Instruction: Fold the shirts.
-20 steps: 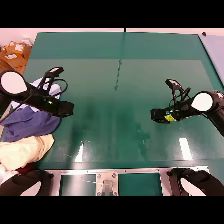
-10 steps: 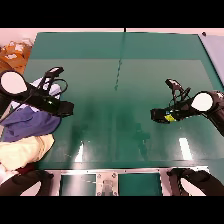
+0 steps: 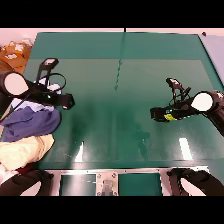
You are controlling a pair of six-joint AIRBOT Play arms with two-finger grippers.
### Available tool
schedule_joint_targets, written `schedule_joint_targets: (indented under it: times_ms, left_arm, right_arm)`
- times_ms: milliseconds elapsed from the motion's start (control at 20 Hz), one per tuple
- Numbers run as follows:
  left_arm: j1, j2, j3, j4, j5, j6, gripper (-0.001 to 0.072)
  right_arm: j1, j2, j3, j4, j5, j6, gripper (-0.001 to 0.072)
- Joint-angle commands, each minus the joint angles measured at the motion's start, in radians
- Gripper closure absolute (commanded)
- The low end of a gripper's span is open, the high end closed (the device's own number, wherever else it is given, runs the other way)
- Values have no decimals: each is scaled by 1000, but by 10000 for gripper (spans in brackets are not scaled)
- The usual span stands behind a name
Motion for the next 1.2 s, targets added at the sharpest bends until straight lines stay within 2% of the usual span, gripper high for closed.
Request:
schedule_joint_targets:
  times_ms: [0, 100, 150, 250, 450, 500, 550, 600, 650, 700, 850, 950, 1150]
  left_arm:
    - [31, -3, -1, 354, 210, -88, -13]
    - [119, -14, -1, 451, 306, -90, -13]
    - [185, -41, -1, 453, 339, -83, -13]
    - [301, -133, -1, 446, 326, -77, -13]
    - [381, -343, -1, 360, 288, 61, -13]
    - [381, -381, -1, 360, 305, 78, 68]
    - [381, -409, -1, 364, 320, 78, 302]
    - [381, -426, 1, 366, 331, 77, 566]
    - [380, -426, 6, 362, 328, 77, 688]
    - [378, -423, 27, 351, 304, 77, 688]
    - [335, -410, 207, 313, 129, 82, 688]
    - [261, -389, 377, 227, 30, 134, 689]
    - [48, -367, 667, 59, -92, 138, 688]
  right_arm:
    - [1, 1, -1, 3, -32, 0, 692]
    - [1, -1, -1, 3, -43, 0, 692]
    - [1, -5, -1, 2, -69, 0, 692]
    - [1, -6, 0, 3, -101, 0, 692]
    - [0, -6, 0, 2, -139, 0, 692]
    - [0, -6, 0, 3, -140, 0, 691]
    - [0, -6, 0, 3, -140, 0, 692]
    - [0, -6, 0, 2, -140, 0, 692]
    - [0, -6, 0, 2, -140, 0, 692]
    - [0, -6, 0, 2, -140, 0, 692]
    - [-18, -6, 12, 1, -136, 0, 692]
    - [-44, -6, 38, 0, -114, 0, 692]
    - [-126, -6, 95, 0, -85, -28, 692]
